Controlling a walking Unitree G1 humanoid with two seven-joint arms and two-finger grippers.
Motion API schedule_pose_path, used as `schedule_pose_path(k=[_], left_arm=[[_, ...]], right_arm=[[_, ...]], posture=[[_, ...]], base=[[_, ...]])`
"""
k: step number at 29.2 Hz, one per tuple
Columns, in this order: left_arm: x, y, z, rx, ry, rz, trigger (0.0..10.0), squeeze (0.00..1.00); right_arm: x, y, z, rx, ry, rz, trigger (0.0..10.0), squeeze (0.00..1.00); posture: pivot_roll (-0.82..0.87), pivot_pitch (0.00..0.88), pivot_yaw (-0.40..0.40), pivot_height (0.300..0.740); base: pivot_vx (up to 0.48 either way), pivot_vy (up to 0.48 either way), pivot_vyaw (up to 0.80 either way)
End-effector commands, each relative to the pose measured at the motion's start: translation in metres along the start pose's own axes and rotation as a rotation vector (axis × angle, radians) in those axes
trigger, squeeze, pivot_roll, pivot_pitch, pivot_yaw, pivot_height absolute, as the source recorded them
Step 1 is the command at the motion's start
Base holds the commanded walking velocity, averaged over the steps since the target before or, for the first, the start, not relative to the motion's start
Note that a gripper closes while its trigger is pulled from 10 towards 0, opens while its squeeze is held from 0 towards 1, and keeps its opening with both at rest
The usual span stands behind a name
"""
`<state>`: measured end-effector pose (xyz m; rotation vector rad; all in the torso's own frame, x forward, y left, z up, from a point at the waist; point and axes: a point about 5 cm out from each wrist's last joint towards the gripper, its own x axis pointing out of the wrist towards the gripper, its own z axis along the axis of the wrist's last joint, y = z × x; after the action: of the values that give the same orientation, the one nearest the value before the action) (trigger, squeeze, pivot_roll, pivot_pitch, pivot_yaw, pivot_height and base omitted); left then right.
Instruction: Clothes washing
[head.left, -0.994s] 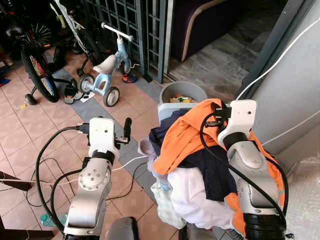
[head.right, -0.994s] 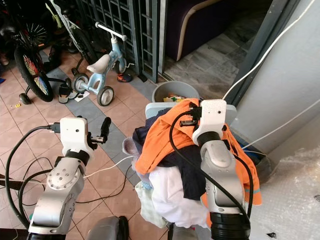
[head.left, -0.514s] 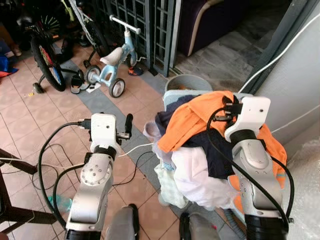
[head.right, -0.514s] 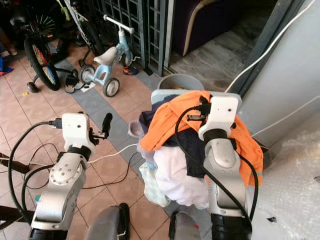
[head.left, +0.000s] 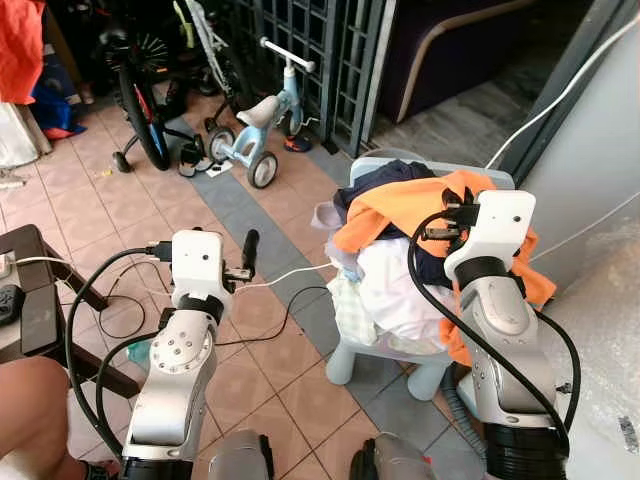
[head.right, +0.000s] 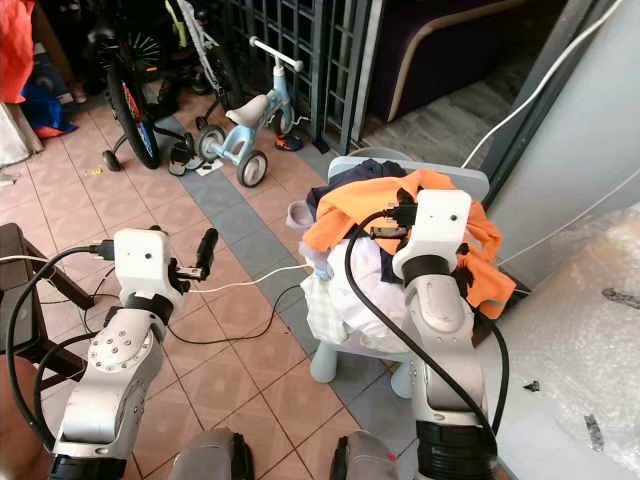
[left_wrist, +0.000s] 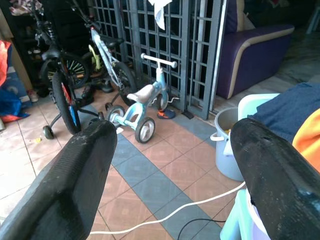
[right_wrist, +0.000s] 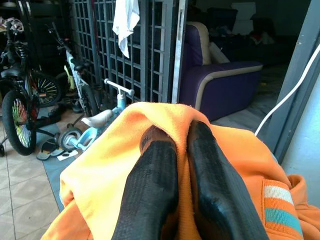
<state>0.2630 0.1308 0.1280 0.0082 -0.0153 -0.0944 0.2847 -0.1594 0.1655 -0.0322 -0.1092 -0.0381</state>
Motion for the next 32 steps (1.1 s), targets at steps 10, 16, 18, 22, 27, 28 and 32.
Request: schedule_pose_path(k=[10, 16, 18, 22, 27, 28, 32], left_arm=[[0.002, -0.004, 0.001, 0.001, -0.006, -0.034, 10.0, 0.0], [0.001, -0.003, 0.0, 0.002, -0.002, -0.026, 10.0, 0.0], [0.001, -0.004, -0.001, 0.0, 0.0, -0.025, 10.0, 0.0], [0.001, -0.004, 0.001, -0.032, -0.011, -0.007, 10.0, 0.0], [0.002, -0.005, 0.001, -0.022, -0.012, -0.015, 10.0, 0.0], [0.002, -0.005, 0.001, -0.022, -0.012, -0.015, 10.0, 0.0], [0.004, -0.006, 0.003, -0.038, -0.018, -0.032, 10.0, 0.0]], right_arm=[[0.009, -0.015, 0.012, -0.052, -0.06, -0.052, 10.0, 0.0], [0.015, -0.017, 0.015, -0.066, -0.075, -0.06, 10.0, 0.0], [0.016, -0.018, 0.015, -0.069, -0.078, -0.061, 10.0, 0.0], [0.021, -0.02, 0.021, -0.104, -0.112, -0.069, 10.0, 0.0], [0.029, -0.027, 0.035, -0.144, -0.175, -0.089, 10.0, 0.0], [0.03, -0.029, 0.036, -0.144, -0.177, -0.098, 10.0, 0.0], [0.036, -0.037, 0.041, -0.153, -0.187, -0.122, 10.0, 0.0]], posture=[[-0.03, 0.099, 0.022, 0.74], [-0.02, 0.094, 0.015, 0.74], [-0.01, 0.09, 0.013, 0.74], [-0.01, 0.086, 0.012, 0.74], [-0.02, 0.083, 0.015, 0.74], [-0.02, 0.083, 0.015, 0.74], [-0.03, 0.104, 0.018, 0.74]], base=[[0.286, -0.382, -0.8], [0.044, -0.399, -0.8], [0.0, -0.375, -0.8], [0.0, -0.085, -0.8], [0.0, 0.0, -0.8], [0.0, 0.0, -0.8], [0.0, 0.0, 0.0]])
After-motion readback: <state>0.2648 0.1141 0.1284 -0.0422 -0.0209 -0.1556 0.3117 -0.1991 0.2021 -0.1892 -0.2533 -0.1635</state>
